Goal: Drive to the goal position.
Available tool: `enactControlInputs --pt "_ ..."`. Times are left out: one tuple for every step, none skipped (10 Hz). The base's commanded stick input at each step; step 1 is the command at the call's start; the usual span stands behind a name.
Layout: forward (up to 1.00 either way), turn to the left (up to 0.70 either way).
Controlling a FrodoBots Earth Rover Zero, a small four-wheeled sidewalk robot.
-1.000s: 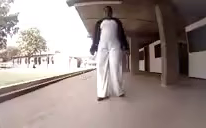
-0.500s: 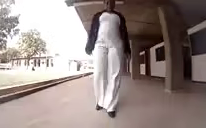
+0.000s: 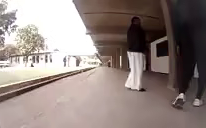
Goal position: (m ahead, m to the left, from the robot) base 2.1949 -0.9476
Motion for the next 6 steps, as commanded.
enactControlInputs --pt "0.5 0.0" --pt "0.5 0.0" --pt "0.5 0.0" --pt "0.5 0.0" --pt "0.5 0.0" --pt "0.5 0.0"
